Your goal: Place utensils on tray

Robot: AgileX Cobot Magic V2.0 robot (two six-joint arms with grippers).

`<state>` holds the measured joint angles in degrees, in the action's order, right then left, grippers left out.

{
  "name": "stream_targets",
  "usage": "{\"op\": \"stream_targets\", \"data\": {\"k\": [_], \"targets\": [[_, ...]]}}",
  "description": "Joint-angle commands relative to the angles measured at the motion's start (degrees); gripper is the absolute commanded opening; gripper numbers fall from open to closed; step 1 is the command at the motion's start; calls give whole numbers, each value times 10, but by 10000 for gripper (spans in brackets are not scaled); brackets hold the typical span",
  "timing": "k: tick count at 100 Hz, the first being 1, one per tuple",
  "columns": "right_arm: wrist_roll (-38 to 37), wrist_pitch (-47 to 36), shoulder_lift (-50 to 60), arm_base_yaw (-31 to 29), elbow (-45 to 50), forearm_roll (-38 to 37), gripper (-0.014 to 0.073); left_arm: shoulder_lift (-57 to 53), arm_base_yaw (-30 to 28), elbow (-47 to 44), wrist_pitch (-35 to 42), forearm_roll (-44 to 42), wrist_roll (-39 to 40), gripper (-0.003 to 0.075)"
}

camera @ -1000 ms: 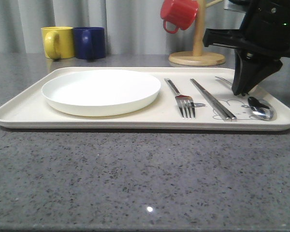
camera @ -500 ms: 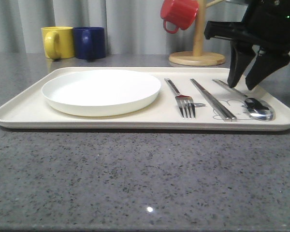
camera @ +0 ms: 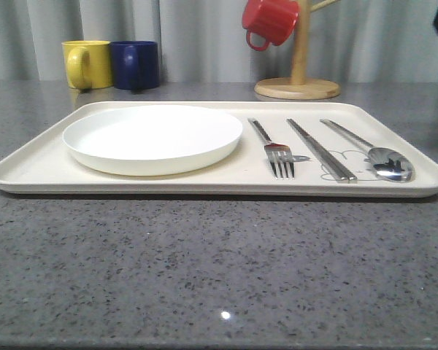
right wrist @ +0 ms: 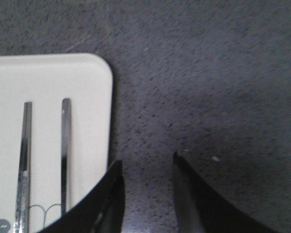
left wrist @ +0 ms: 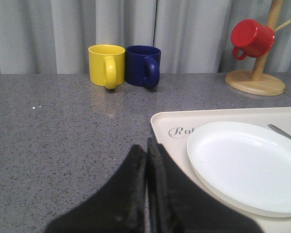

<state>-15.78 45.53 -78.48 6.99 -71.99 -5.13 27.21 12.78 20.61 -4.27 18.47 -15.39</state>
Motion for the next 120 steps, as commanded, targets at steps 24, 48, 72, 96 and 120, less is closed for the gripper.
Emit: {"op": "stream_targets", "data": {"k": [24,48,72,96,120], "targets": [[19,-128,178,-70,112,-15,269,1,4,17,49,2,2,-18],[19,-268,332,-71,274,-21,269,1,4,17,49,2,2,-18],[19,-318,471,-71,389,-22,267,1,4,17,49,2,2,-18],[19,-335,557,-71,429,-22,239,1,4,17,49,2,2,-18],[19,-331,560,-71,429,-22,-75,1,4,17,49,2,2,-18]]}}
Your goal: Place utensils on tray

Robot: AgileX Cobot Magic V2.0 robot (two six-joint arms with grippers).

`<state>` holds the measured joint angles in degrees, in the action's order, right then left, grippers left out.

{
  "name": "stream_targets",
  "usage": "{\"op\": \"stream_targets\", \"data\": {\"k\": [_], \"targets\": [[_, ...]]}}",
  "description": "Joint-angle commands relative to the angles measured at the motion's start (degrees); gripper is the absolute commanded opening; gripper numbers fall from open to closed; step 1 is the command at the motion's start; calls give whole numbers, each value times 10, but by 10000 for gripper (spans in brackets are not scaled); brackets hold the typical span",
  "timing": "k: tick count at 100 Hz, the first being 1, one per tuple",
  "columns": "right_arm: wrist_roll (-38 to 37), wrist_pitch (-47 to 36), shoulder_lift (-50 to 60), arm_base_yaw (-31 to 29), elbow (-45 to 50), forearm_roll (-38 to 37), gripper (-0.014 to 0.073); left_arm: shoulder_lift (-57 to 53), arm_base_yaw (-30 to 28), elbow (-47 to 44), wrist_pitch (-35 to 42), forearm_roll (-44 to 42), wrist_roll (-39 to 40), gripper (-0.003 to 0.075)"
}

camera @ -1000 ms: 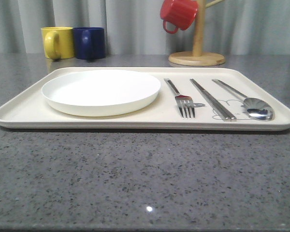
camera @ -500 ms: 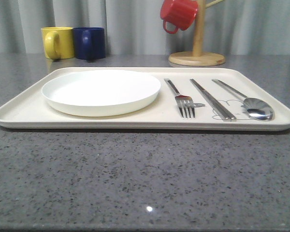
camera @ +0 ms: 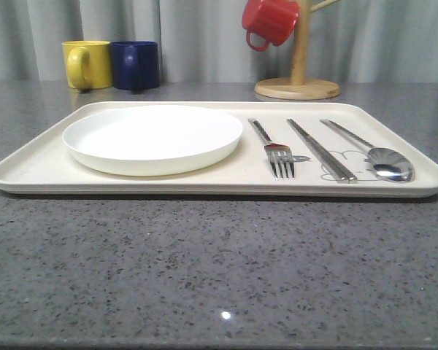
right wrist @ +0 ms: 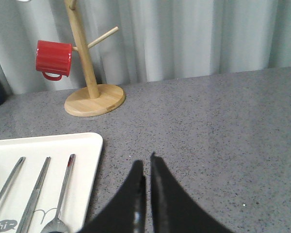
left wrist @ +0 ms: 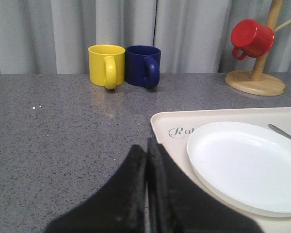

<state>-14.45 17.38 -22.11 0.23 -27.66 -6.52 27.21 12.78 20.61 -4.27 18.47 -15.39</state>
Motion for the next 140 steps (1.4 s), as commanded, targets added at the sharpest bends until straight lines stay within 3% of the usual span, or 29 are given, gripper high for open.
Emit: {"op": "stream_targets", "data": {"k": [1,98,140], "targets": [[5,-50,-4,-3,-14,-8,-66,1,4,17,49,2,2,-18],[5,-52,3,-1,-9,-7,-68,1,4,17,49,2,2,-18],[5,-135,158,9,151,9,-68,1,4,17,49,2,2,-18]]}}
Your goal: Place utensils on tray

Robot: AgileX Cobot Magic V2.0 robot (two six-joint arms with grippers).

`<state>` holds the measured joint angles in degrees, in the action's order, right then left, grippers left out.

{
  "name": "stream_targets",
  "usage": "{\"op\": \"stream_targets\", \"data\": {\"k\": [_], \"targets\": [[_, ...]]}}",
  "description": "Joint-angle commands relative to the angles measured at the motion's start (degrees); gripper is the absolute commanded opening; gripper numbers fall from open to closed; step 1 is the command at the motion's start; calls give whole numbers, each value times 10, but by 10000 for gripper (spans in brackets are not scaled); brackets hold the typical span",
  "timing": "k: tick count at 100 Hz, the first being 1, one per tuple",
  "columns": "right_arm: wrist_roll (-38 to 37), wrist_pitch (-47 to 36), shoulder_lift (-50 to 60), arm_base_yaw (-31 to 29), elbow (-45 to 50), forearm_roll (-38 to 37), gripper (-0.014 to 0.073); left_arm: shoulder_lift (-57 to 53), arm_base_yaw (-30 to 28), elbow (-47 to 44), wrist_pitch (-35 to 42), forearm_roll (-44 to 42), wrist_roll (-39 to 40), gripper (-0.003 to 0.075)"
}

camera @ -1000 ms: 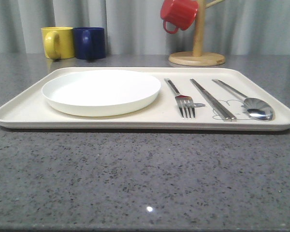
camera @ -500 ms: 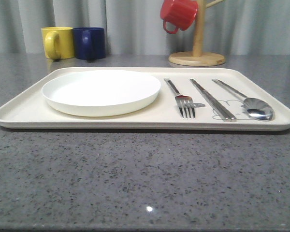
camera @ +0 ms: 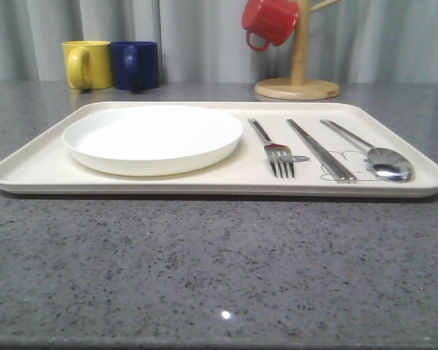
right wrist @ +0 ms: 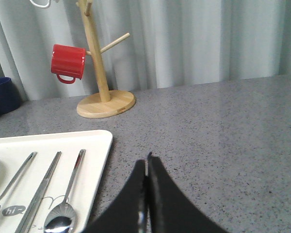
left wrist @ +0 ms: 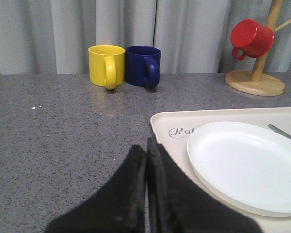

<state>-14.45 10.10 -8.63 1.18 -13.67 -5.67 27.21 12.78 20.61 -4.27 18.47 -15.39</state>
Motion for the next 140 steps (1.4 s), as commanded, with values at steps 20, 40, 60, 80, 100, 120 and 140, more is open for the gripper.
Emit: {"op": "stream_targets", "data": {"k": [20,40,60,80,100,120,140], "targets": [[6,-79,94,-1,83,1,-68,1,4,17,49,2,2,-18],[6,-135,105,-1,141,0,-68,1,4,17,49,2,2,-18],[6,-140,105,-1,142,-4,-68,1,4,17,49,2,2,-18],[5,-141,105,-1,142,-4,-68,1,4,17,49,2,2,-18],[5,-141,105,-1,142,-4,-68,1,4,17,49,2,2,-18],[5,-141,105,-1,142,-4,-68,1,4,17,49,2,2,-18],[5,-141,105,-1,142,-4,-68,1,4,17,49,2,2,-18]]}}
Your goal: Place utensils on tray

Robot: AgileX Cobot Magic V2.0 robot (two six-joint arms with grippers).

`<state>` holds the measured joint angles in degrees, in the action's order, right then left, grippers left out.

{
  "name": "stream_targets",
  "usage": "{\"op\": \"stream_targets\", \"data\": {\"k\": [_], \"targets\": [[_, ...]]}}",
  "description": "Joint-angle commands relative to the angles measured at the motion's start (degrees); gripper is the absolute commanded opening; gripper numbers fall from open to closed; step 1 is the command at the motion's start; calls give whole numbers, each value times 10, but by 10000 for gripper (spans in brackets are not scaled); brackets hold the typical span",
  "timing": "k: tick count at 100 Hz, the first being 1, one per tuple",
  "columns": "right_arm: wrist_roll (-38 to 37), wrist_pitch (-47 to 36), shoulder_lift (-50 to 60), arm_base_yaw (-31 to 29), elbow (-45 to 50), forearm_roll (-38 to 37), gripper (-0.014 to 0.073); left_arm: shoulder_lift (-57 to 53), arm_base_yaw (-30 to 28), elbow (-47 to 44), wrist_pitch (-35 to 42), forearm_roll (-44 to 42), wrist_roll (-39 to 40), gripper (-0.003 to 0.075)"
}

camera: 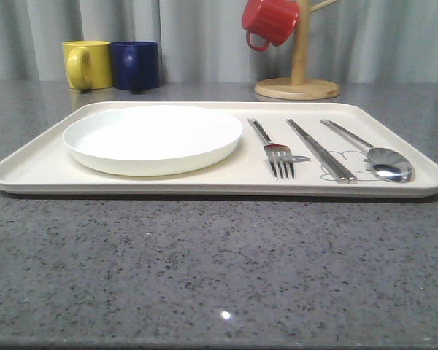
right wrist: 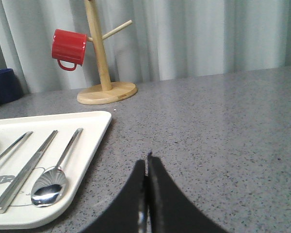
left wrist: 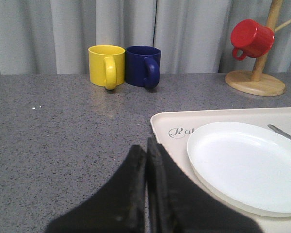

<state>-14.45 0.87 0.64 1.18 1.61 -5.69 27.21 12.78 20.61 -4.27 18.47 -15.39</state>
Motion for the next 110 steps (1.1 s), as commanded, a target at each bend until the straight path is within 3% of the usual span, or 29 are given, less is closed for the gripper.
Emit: {"op": "stream_targets", "data": {"k": [1,40,51,73,94,110], "targets": [[5,-48,12,-1,-11,-4,-68,1,4,17,49,2,2,-18],[5,-48,12,-1,-11,-4,-68,1,4,17,49,2,2,-18],[5,-48,12,-1,-11,-4,-68,1,4,17,83,2,2,-18],[5,-48,12,-1,-11,-4,-68,0,2,-8,140,-51,2,-18],[5,-48,12,-1,-11,-4,-68,-25,-26,-47,140,-128,78,-18],[5,-48,12,-1,-11,-4,-68,-89,-58,-77,133,-133,79,-18]]}}
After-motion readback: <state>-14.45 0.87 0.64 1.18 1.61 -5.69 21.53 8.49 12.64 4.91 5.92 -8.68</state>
